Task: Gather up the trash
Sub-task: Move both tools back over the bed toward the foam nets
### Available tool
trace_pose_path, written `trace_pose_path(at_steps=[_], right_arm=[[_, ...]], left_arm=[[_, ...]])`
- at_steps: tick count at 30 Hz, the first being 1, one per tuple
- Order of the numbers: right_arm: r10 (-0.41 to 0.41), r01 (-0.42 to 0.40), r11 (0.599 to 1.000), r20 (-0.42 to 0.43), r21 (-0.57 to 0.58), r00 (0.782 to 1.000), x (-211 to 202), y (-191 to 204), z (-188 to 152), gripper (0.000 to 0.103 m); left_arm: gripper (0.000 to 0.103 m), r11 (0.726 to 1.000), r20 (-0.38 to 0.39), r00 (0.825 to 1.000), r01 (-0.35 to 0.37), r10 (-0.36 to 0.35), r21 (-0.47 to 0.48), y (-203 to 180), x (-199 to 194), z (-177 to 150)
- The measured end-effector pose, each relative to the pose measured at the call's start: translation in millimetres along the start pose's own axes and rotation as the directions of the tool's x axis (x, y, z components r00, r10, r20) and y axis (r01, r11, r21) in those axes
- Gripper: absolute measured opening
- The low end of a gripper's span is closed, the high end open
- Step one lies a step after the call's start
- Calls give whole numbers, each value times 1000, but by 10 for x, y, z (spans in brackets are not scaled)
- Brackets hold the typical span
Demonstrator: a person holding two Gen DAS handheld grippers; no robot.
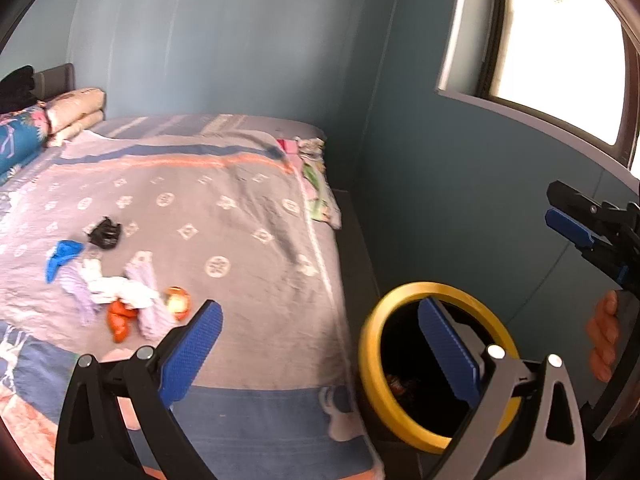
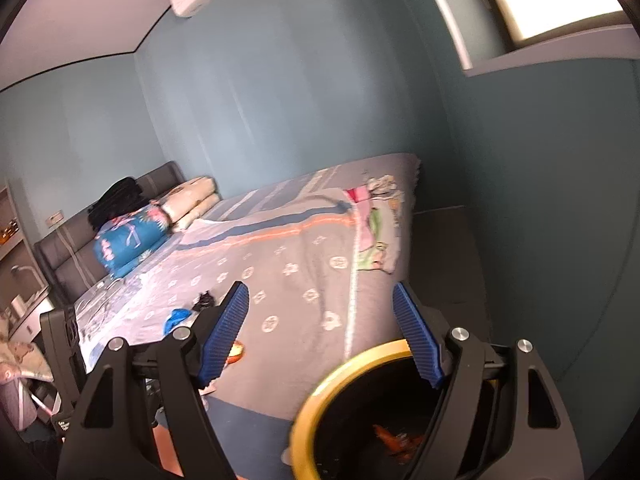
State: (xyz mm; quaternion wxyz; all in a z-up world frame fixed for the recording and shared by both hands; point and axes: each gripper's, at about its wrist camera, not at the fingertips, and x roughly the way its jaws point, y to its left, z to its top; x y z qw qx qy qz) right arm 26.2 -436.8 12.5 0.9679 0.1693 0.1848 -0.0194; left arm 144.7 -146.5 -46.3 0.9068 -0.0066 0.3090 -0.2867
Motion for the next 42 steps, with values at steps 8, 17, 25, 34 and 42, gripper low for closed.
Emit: trace_pose_path(at_steps=[8, 17, 25, 34, 42], right_arm=[[99, -102, 993, -59, -52, 993, 294, 518, -18, 75], [165, -181, 976, -138, -119, 977, 787, 1134, -43, 75], [189, -221, 965, -213, -142, 959, 1359, 1538, -155, 75], [189, -253, 953, -324, -168, 927, 2120, 1846, -453, 75], [162, -271, 938, -420, -214, 893, 2716, 2075, -829, 75]], left_arm=[[95, 992, 19, 992, -121, 121, -29, 506, -221, -4], [95, 968, 18, 973, -229, 232, -100, 1177, -394, -49], [95, 945, -4, 956, -290, 292, -151, 1700, -345, -68], [95, 914, -76, 934, -358, 350, -191, 2364, -40, -149], [95, 886, -144, 916, -399, 374, -234, 2871, 248, -287]])
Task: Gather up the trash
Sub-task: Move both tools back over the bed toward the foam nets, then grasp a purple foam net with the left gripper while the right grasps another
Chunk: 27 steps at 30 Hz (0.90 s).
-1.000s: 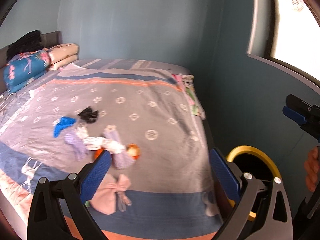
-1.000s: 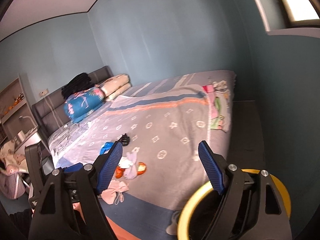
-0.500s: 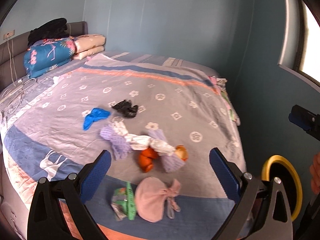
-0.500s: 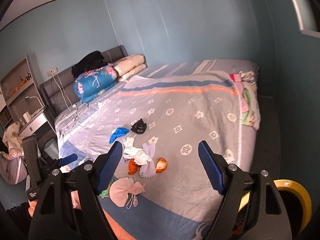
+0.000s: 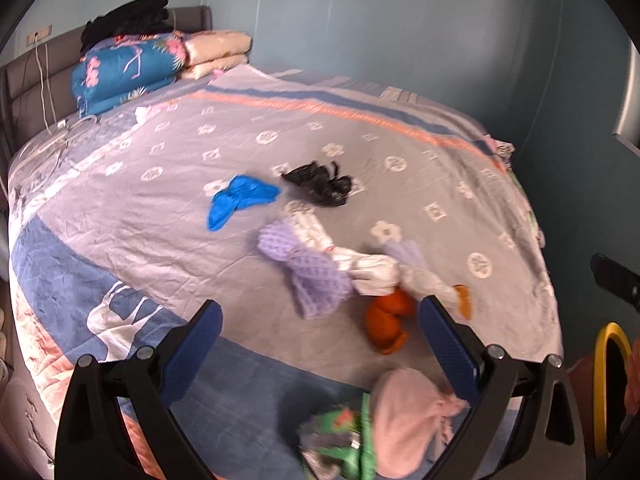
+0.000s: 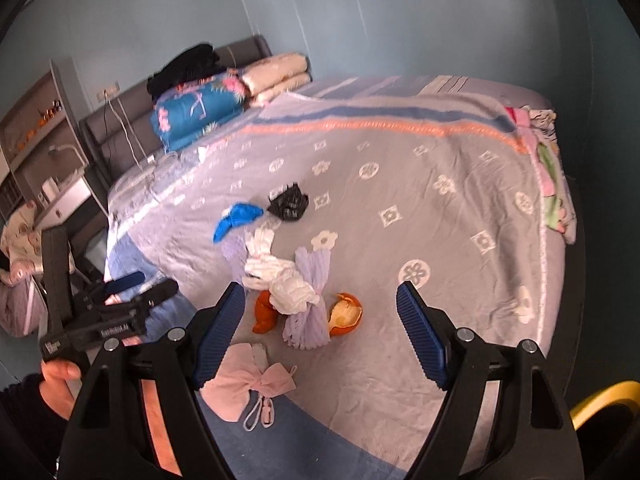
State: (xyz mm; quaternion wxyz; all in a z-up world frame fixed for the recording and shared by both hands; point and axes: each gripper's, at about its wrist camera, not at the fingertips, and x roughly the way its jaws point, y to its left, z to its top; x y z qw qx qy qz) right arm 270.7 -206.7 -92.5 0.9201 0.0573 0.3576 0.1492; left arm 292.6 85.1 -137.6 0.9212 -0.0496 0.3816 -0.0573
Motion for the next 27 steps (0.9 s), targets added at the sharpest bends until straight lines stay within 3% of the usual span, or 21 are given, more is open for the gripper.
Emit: trace_pose_path(at_steps=[11, 20, 27], right_arm=[[-12, 4, 999, -157, -52, 988, 821, 115, -170, 75], [-29, 6, 995, -232, -97, 972, 1299, 243, -195, 73], [-56, 16, 990, -290, -139, 955, 1558, 324, -239, 67]], left_arm=[[95, 999, -69, 998, -8, 5, -33, 282, 587, 43], [95, 997, -89, 996, 7, -14, -76, 391, 987, 293], [95, 993, -133, 989, 52, -67, -109, 372, 1289, 307]])
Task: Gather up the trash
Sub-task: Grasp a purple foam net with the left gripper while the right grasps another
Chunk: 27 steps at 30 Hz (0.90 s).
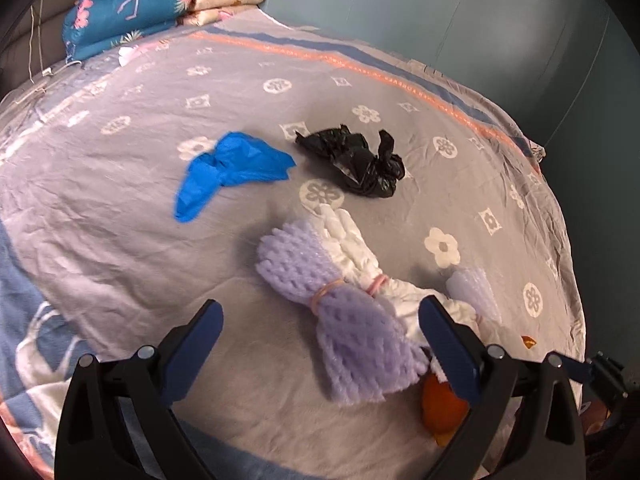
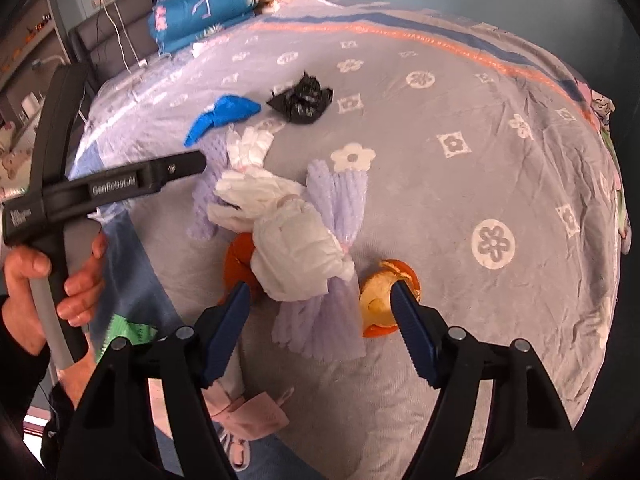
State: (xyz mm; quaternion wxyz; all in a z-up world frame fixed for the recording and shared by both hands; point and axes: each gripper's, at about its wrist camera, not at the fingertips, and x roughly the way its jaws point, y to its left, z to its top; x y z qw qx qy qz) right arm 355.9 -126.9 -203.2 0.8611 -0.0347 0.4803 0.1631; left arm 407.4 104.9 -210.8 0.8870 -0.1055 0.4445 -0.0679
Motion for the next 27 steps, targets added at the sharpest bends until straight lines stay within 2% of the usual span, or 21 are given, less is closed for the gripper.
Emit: trace_pose_path(at_steps=[1, 4, 8, 9, 11, 14, 16, 19, 27], right_arm=[[2, -2, 1000, -10, -3, 1000, 29, 7, -3, 62], [-23, 21, 999, -31, -39, 999, 120, 60, -20, 58], [-18, 17, 1000, -84, -16, 996, 256, 15, -47, 46], [-19, 18, 1000, -90, -16, 996, 274, 10, -56, 43], [-20, 19, 1000, -95, -20, 995, 299, 18, -72, 41], [-14, 11, 1000, -103, -27, 995, 320, 22, -79, 32], [-16, 13, 999, -87, -36, 996, 283, 24, -76, 26], [-17, 15, 999, -71, -31, 997, 240, 17, -69, 24], [-2, 2, 1000, -27, -12, 1000, -18, 7, -63, 23]], left_arm=[[94, 1000, -9, 1000, 6, -6, -3, -6, 55, 0], [85, 1000, -23, 999, 28, -28, -9, -14, 146, -24], [66, 997, -52, 996, 72, -73, -22, -13, 243, -66], [64, 997, -53, 996, 77, -78, -18, -19, 258, -75], [51, 996, -60, 994, 88, -89, -13, -21, 294, -87], [40, 993, -68, 991, 112, -114, -36, 8, 308, -97], [37, 991, -58, 990, 124, -126, -42, 32, 257, -107], [31, 991, -48, 990, 131, -133, -41, 66, 156, -122], [29, 991, -22, 992, 125, -126, -40, 163, -108, -146]])
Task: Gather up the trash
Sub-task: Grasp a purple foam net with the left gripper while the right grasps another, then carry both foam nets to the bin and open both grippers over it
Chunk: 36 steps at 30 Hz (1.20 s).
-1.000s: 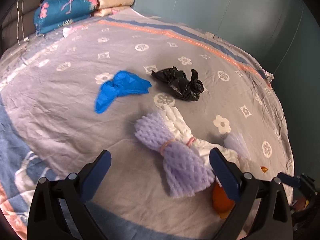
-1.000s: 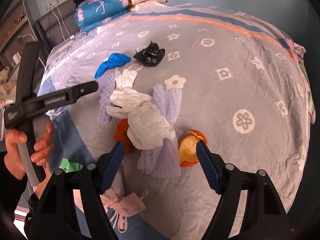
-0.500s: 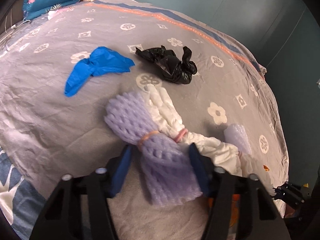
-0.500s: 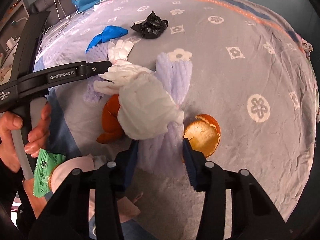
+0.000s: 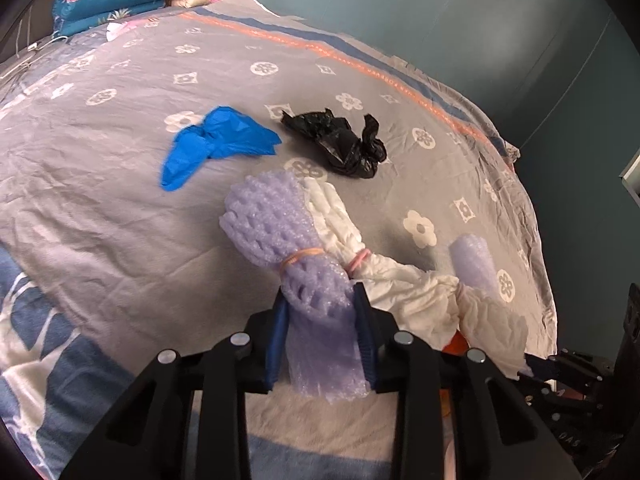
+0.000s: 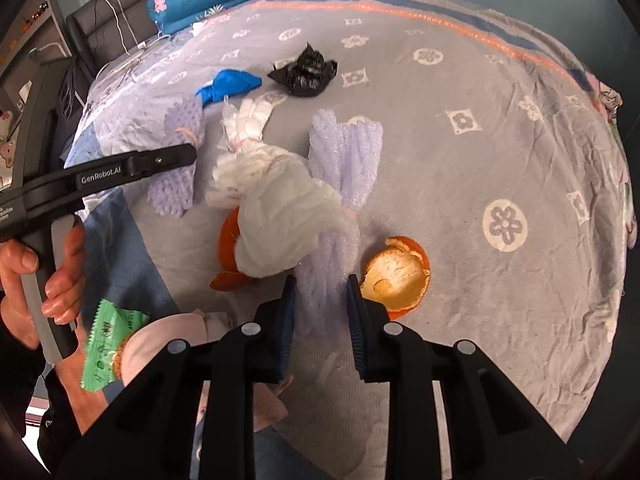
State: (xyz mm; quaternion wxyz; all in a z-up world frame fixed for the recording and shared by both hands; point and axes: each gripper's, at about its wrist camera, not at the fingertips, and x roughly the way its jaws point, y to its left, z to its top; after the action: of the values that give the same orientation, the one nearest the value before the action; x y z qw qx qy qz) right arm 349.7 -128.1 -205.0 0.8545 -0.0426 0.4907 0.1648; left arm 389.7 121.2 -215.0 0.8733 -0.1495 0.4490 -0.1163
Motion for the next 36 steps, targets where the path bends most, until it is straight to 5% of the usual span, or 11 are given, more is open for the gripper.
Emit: trace_pose_path(at_steps=[36], right_arm=[[33, -47, 997, 230, 57, 973, -1730, -16, -579, 23]], left_arm=[[29, 994, 166, 986, -31, 13, 105, -640, -1385, -457]])
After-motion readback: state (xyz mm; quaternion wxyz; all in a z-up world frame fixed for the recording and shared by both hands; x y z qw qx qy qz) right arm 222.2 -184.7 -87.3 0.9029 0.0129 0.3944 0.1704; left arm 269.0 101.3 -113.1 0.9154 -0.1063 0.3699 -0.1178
